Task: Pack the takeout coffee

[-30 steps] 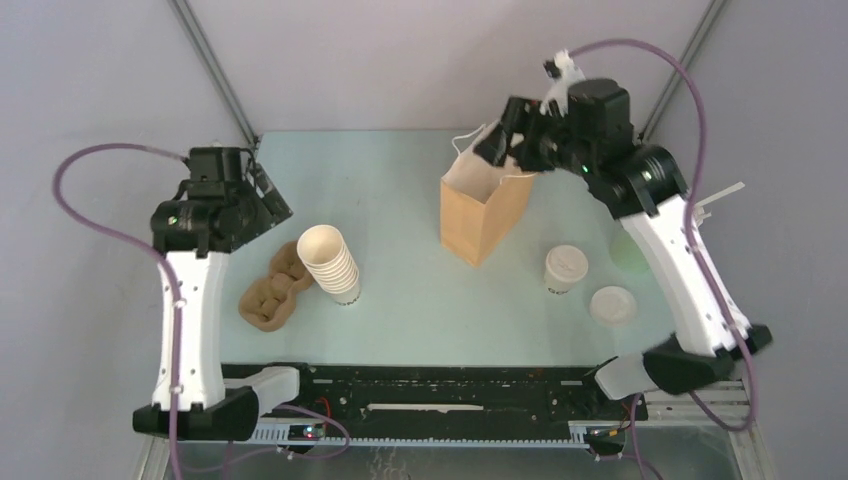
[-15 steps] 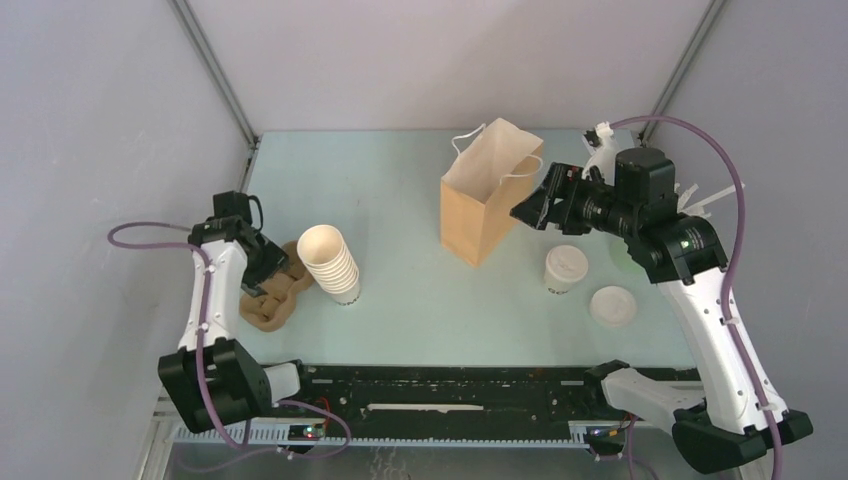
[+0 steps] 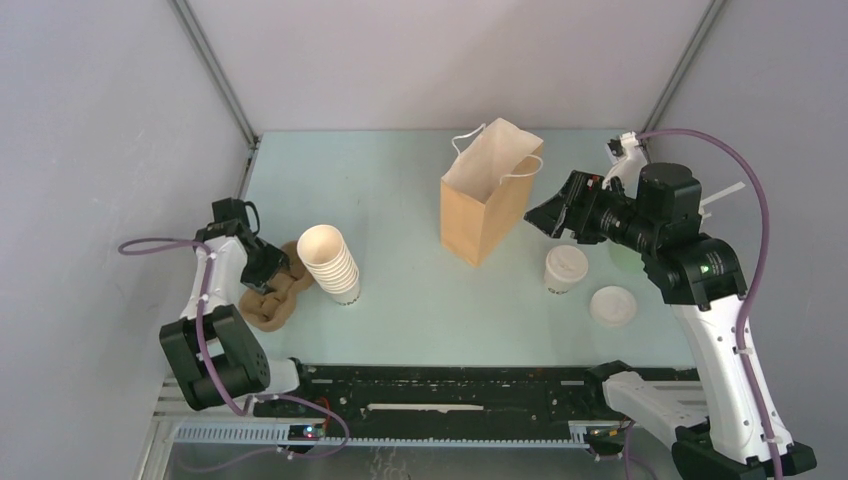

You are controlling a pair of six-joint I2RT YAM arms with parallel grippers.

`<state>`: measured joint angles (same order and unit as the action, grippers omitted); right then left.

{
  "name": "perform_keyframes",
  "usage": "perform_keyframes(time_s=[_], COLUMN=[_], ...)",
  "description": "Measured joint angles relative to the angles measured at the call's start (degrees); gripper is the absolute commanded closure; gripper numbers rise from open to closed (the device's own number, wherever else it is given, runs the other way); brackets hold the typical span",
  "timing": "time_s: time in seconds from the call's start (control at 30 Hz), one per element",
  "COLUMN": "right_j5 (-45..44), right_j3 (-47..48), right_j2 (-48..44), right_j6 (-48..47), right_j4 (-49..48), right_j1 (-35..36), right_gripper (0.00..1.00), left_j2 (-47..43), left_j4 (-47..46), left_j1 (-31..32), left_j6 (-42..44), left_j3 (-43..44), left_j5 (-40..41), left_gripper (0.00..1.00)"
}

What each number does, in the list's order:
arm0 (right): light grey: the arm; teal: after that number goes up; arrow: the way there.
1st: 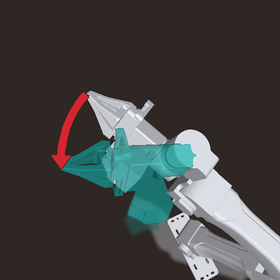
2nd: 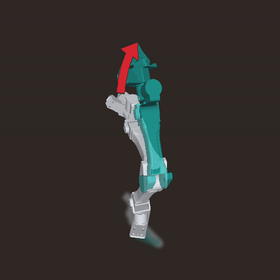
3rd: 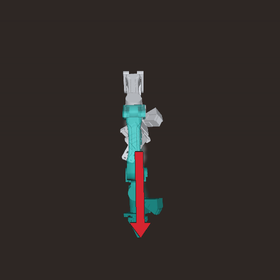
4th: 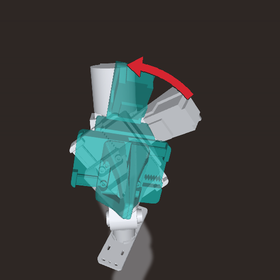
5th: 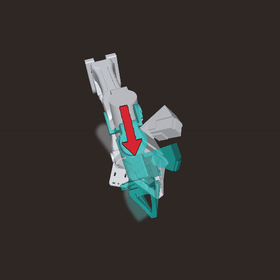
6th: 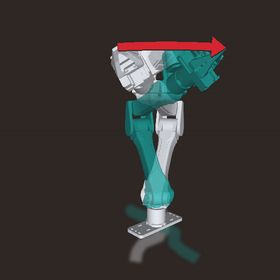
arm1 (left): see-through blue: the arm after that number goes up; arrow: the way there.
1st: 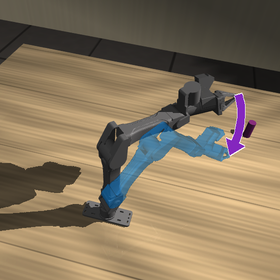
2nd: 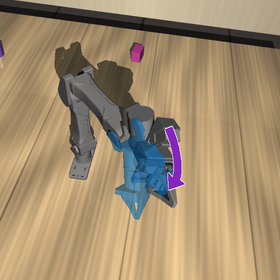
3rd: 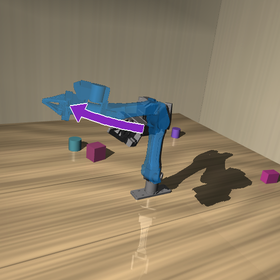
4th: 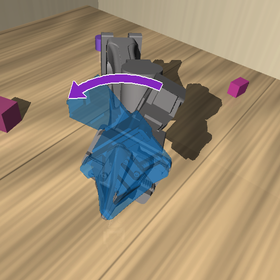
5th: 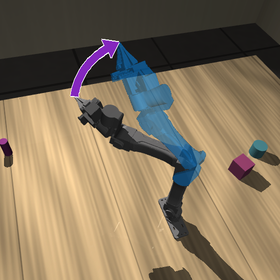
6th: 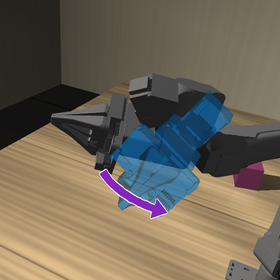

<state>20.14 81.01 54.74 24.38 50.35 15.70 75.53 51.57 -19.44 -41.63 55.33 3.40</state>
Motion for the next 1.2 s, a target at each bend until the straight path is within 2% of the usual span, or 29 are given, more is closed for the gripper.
perform_keyframes(time_s=[0.17,0.43,0.57,0.77,0.83,0.9,1.0,1.2], right_j5=[0.2,0.39,0.55,0.57,0.59,0.59,0.57,0.57], right_j3=[-0.76,-0.79,-0.79,-0.79,-0.79,-0.79,-0.79,-0.79], right_j2=[0.24,0.26,0.28,0.39,0.39,0.39,0.44,0.61], right_j6=[0.02,0.02,0.02,0.04,0.04,0.04,0.07,0.04], right_j4=[0.07,0.04,0.02,0.02,0.02,0.02,0.02,0.02], right_j1=[-0.26,-0.35,-0.35,-0.35,-0.37,-0.37,-0.37,-0.37], right_gripper=[0.14,0.14,0.14,0.14,0.14,0.14,0.14,0.14], left_j2=[2.34,2.49,2.49,2.4,2.34,1.99,1.11,1.46], left_j4=[-0.9,-0.57,-0.5,-0.22,0.37,0.87,1.68,1.92], left_j1=[-0.13,-0.24,-0.24,-0.24,-0.24,-0.24,-0.24,-0.24], left_j6=[0.09,0.5,0.74,1.2,1.38,1.6,1.75,1.75], left_j3=[0.0,0.02,0.04,0.17,0.57,0.98,1.16,1.16], left_j5=[-0.48,0.0,-0.02,0.0,0.09,0.33,1.03,1.16], left_gripper=[0.5,0.52,0.6,0.65,0.6,0.49,0.38,0.34])
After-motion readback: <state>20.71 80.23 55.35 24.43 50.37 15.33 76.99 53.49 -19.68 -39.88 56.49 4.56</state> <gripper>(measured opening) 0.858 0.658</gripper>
